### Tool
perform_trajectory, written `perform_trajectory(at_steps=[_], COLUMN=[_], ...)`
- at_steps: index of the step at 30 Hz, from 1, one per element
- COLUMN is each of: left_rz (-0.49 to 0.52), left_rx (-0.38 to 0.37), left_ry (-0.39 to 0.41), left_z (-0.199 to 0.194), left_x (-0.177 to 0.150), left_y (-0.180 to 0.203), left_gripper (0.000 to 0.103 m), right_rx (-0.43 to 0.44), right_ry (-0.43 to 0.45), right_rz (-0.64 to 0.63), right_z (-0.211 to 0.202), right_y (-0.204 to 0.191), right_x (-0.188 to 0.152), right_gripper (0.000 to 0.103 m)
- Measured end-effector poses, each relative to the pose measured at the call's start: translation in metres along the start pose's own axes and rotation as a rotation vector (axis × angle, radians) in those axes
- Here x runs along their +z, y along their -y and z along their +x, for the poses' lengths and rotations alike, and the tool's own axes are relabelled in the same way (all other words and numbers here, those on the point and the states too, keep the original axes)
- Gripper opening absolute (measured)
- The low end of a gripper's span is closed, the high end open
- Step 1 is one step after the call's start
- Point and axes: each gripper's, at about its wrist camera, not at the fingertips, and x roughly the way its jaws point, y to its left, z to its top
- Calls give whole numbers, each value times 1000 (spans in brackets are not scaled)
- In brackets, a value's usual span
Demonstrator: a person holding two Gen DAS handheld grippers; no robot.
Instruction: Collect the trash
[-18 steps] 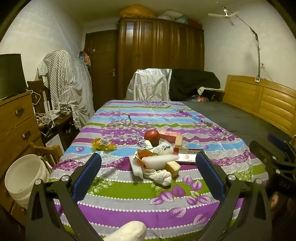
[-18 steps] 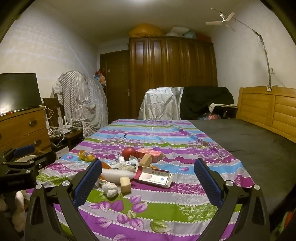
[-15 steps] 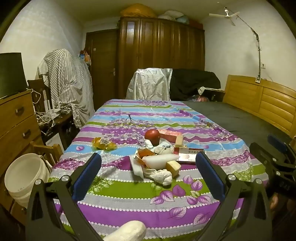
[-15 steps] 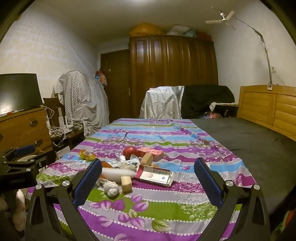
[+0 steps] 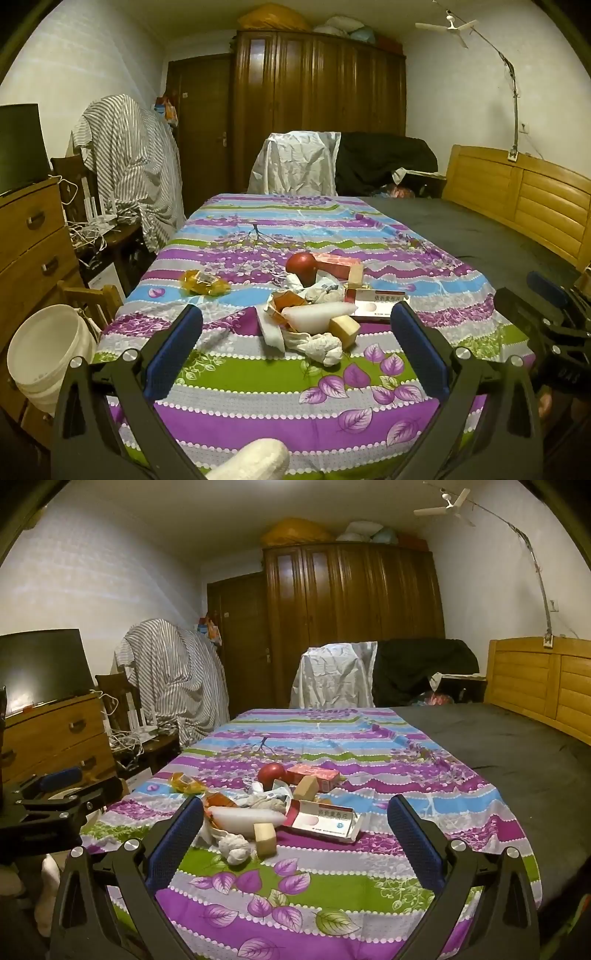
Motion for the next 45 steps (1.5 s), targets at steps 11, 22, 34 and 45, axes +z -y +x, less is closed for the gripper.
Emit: perform_trajectory(at_steps=[11, 22, 34, 45], left_rz=[2, 1, 1, 0], left_rx=[0, 1, 1, -1], left_ry=[-1, -10, -14, -20], left_z=[1, 4, 7, 7], left_x=[-4, -11, -14, -14], left_y=[2, 2, 1, -1], left_gripper=[98, 98, 98, 98], right_rx=[9, 21, 41, 42], right_ry=[5, 3, 6, 4], right_rz=[3, -2, -6, -6], right_z=[0, 2, 0, -1], right_y=[1, -5, -6, -8], right_x=[2, 0, 0, 0], right_gripper=[99, 99, 99, 99])
